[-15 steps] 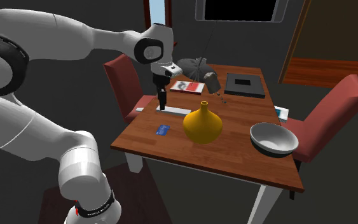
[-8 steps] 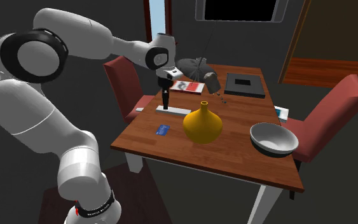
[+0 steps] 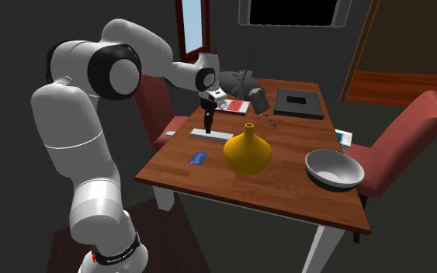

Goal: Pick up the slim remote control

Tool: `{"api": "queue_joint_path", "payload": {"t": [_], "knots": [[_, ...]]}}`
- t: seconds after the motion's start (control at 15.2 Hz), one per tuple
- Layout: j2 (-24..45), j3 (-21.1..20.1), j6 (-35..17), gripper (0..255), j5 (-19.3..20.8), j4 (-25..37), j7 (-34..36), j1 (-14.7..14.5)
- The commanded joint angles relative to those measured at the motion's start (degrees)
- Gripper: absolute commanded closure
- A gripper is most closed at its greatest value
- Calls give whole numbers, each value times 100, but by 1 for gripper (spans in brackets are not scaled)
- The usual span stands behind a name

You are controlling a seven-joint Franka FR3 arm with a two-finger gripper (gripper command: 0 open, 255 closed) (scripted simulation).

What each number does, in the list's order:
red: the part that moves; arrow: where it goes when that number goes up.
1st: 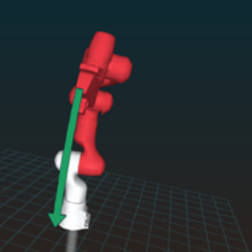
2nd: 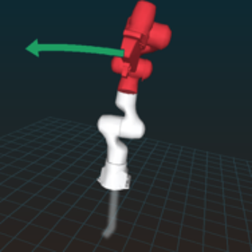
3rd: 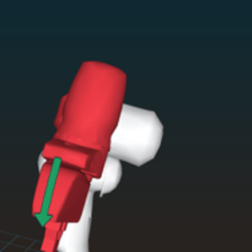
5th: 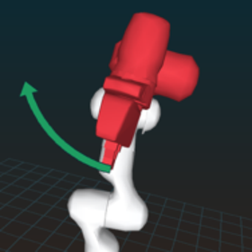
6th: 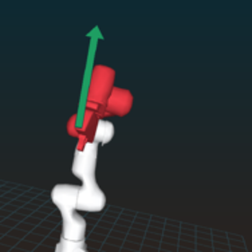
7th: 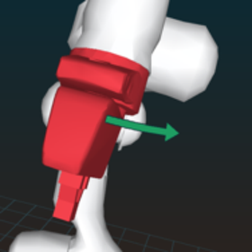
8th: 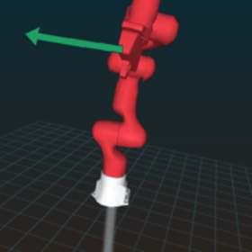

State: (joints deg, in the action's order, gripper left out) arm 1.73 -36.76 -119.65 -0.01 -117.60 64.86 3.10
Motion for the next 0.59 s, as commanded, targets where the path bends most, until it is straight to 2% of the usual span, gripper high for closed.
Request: {"api": "queue_joint_path", "payload": {"t": [0.0,0.46,0.53], "knots": [[191,-2,-116,0,150,44,158,-18],[409,12,-519,0,314,-186,268,-50],[415,12,-527,255,319,-188,273,-52]]}}
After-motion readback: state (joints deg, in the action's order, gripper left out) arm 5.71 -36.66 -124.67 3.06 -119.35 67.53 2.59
